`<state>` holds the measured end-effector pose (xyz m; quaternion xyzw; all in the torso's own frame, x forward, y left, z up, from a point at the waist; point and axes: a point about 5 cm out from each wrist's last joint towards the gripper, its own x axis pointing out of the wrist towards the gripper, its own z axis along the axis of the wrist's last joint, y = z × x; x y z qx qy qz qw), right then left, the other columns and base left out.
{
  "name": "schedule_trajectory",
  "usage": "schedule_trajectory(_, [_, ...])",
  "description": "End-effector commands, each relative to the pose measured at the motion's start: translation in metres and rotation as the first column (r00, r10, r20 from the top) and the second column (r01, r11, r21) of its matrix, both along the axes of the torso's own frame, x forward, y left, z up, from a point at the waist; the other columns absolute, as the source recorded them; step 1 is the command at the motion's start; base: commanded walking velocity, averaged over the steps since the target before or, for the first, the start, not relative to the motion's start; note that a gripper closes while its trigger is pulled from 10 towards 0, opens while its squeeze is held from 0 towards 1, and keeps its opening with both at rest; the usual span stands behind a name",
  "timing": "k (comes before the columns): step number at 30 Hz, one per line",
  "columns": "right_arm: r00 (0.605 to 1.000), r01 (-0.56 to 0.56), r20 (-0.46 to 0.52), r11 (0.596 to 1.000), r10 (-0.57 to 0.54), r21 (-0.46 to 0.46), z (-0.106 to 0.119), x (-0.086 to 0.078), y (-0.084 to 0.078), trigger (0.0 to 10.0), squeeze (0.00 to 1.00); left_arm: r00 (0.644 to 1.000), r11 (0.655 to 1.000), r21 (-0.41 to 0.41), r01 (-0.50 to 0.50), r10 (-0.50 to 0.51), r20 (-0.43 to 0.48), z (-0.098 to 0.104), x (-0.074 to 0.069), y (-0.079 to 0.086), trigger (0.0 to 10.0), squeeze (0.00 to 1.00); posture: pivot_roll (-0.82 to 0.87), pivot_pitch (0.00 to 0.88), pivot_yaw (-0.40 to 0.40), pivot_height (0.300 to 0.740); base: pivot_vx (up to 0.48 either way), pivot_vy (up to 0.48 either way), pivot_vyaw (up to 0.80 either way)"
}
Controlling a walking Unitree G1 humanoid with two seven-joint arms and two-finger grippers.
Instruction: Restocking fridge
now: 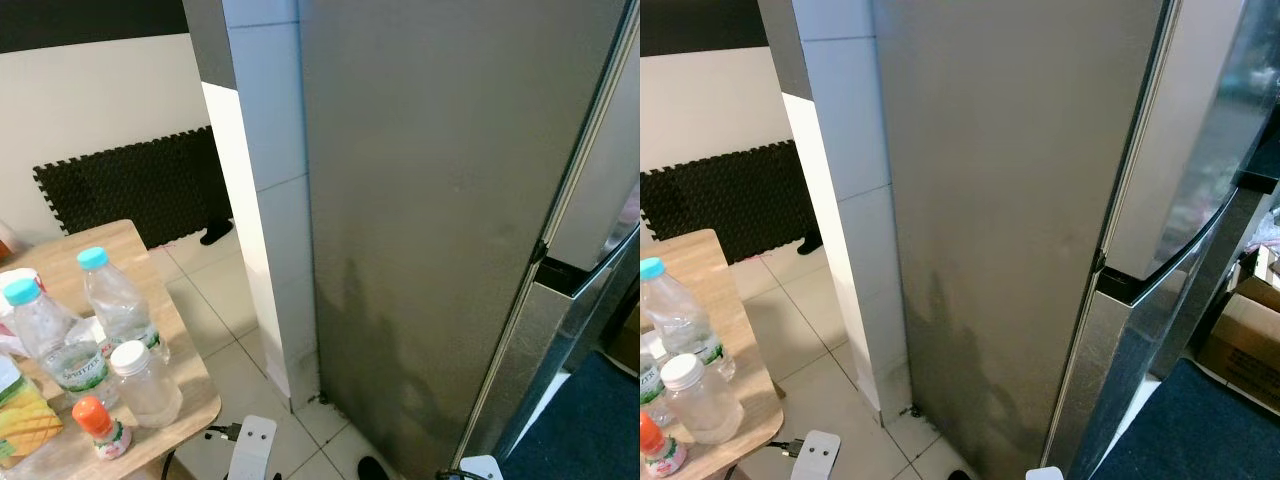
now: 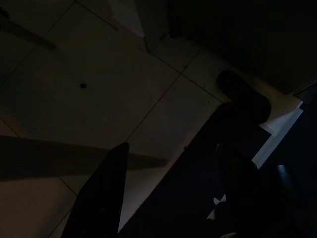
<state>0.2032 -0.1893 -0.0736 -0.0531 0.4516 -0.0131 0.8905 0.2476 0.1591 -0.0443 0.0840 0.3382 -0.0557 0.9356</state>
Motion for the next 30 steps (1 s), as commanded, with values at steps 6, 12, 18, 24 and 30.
schedule_trajectory(6, [0.999, -0.034, -0.015, 0.999, 0.034, -0.035, -0.001, -0.002, -0.002, 10.0, 0.00, 0.999, 1.000, 0.003, -0.017, 0.017, -0.050, -0.010, -0.014, 0.002, 10.0, 0.00, -0.06, 0.083, 0.042, 0.740, 0.000, 0.000, 0.00])
schedule_trajectory(12, [0.994, -0.102, -0.032, 0.992, 0.100, -0.077, 0.000, -0.002, -0.008, 10.0, 0.00, 0.998, 0.999, -0.008, -0.040, 0.040, -0.049, -0.012, -0.017, 0.000, 10.0, 0.00, -0.06, 0.086, -0.010, 0.740, 0.000, 0.000, 0.00])
schedule_trajectory(18, [0.988, -0.150, -0.037, 0.983, 0.147, -0.108, 0.004, 0.004, -0.013, 10.0, 0.00, 0.997, 0.998, -0.016, -0.058, 0.057, -0.047, -0.013, -0.019, -0.004, 10.0, 0.00, -0.06, 0.084, -0.038, 0.740, 0.000, 0.000, 0.00])
schedule_trajectory(24, [0.985, -0.172, -0.033, 0.978, 0.170, -0.121, 0.007, 0.009, -0.016, 10.0, 0.00, 0.996, 0.997, -0.020, -0.071, 0.070, -0.051, -0.016, -0.024, -0.006, 10.0, 0.00, -0.05, 0.085, -0.055, 0.740, 0.000, 0.000, 0.00])
schedule_trajectory(30, [0.985, -0.171, -0.035, 0.978, 0.168, -0.120, 0.007, 0.008, -0.016, 10.0, 0.00, 0.996, 0.998, -0.018, -0.068, 0.067, -0.051, -0.016, -0.024, -0.005, 10.0, 0.00, -0.05, 0.086, -0.052, 0.740, 0.000, 0.000, 0.00])
